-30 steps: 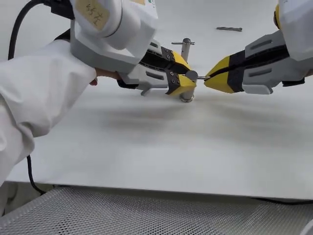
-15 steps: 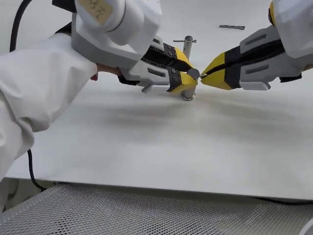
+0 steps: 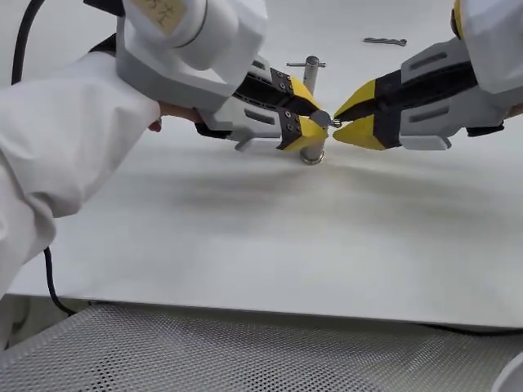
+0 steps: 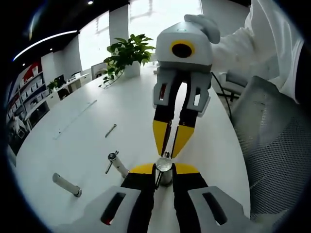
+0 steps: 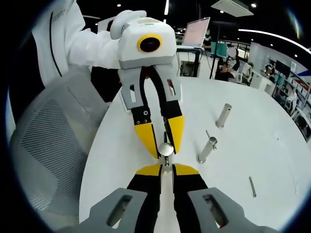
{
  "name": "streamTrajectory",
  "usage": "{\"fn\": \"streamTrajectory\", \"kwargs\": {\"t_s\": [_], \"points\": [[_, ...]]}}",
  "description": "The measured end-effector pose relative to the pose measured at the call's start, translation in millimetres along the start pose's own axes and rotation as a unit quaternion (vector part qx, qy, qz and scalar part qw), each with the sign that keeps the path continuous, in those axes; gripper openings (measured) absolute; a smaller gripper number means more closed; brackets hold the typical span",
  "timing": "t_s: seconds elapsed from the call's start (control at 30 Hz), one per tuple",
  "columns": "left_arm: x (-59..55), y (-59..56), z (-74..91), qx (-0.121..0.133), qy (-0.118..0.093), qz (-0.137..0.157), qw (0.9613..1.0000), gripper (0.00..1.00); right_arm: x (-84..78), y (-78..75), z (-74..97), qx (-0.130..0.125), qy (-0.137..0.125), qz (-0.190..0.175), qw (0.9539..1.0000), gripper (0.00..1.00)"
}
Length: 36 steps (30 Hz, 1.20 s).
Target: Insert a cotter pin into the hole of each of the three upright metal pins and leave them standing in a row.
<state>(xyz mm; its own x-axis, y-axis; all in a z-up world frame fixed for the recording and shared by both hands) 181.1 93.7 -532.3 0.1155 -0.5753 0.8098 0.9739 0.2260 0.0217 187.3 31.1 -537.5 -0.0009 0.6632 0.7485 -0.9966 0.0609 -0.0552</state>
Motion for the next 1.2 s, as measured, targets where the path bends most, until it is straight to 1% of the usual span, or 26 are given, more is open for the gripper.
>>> {"fn": "streamTrajectory", "kwargs": {"t_s": [0.07,0.23,0.37,0.57,0.63,0.67,0.7,0.77,0.83,0.87,0.9,0.93,0.97,1.03,1.1,1.17,1.2], "points": [[-0.5,0.5,-0.1,0.0,0.0,0.0,1.0,0.1,-0.2,-0.1,1.3,-0.002,-0.002,-0.002,1.0,0.0],[-0.3,0.6,-0.4,0.001,0.0,0.0,1.0,0.1,1.3,-0.8,5.1,-0.008,-0.01,-0.015,0.9998,0.0],[-0.3,0.2,-0.1,0.002,0.001,0.002,1.0,0.1,3.0,0.6,3.6,-0.004,-0.009,-0.011,0.9999,0.0],[-0.7,0.3,-0.5,0.002,0.0,0.006,1.0,0.1,1.3,-0.2,3.2,-0.007,-0.007,-0.014,0.9998,0.0],[-3.1,1.1,-0.6,0.004,0.006,0.015,0.9999,0.11,2.0,-2.0,3.0,-0.015,-0.011,-0.012,0.9997,0.0],[-3.8,1.3,-0.4,0.007,0.008,0.016,0.9998,0.12,2.1,-2.3,2.9,-0.016,-0.012,-0.011,0.9997,0.03],[-5.5,2.4,0.0,0.012,0.011,0.018,0.9997,0.14,2.0,-2.4,2.8,-0.016,-0.011,-0.011,0.9997,0.04],[-7.2,2.7,2.2,0.017,0.01,0.025,0.9995,0.2,1.4,-2.7,2.7,-0.019,-0.012,-0.016,0.9996,0.03],[-9.4,4.1,5.5,0.02,0.003,0.033,0.9993,0.27,2.4,-0.5,2.9,-0.019,-0.013,-0.019,0.9996,0.04],[-9.7,3.6,7.2,0.02,-0.005,0.035,0.9992,0.32,3.8,0.6,2.5,-0.019,-0.017,-0.022,0.9994,0.05],[-9.6,2.4,8.4,0.016,-0.011,0.041,0.999,0.36,3.9,0.8,2.2,-0.019,-0.02,-0.024,0.9993,0.06],[-7.7,-1.0,8.7,0.011,-0.022,0.056,0.9981,0.42,4.2,1.2,1.5,-0.017,-0.021,-0.027,0.9993,0.07],[-7.8,-2.5,9.7,0.008,-0.027,0.061,0.9977,0.46,4.7,1.8,0.4,-0.016,-0.022,-0.03,0.9992,0.09],[-9.3,-6.6,11.9,0.004,-0.033,0.067,0.9972,0.54,5.1,2.2,-2.5,-0.015,-0.022,-0.033,0.9991,0.1],[-11.1,-10.3,12.2,0.002,-0.04,0.079,0.9961,0.6,6.5,3.7,-5.3,-0.012,-0.026,-0.039,0.9989,0.11],[-13.3,-14.1,12.1,0.001,-0.042,0.09,0.995,0.67,6.7,4.5,-7.5,-0.01,-0.029,-0.045,0.9985,0.14],[-12.6,-16.8,10.7,0.003,-0.043,0.096,0.9944,0.71,7.0,4.6,-8.6,-0.009,-0.03,-0.045,0.9985,0.15]]}}
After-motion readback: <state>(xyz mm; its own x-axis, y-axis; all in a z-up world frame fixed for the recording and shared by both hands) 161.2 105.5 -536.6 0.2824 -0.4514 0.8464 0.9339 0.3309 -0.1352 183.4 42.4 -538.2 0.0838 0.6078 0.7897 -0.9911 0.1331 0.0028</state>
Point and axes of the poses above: the centre of the closed fingertips' face, and the gripper's own axes: z roughly backward along the fingers, y roughly to its left, x roughly out of its top, the point moved 4 cm from there along z, roughly backward along the fingers, and after that the axes turned 1 degree about -x, right-handed, at the moved point
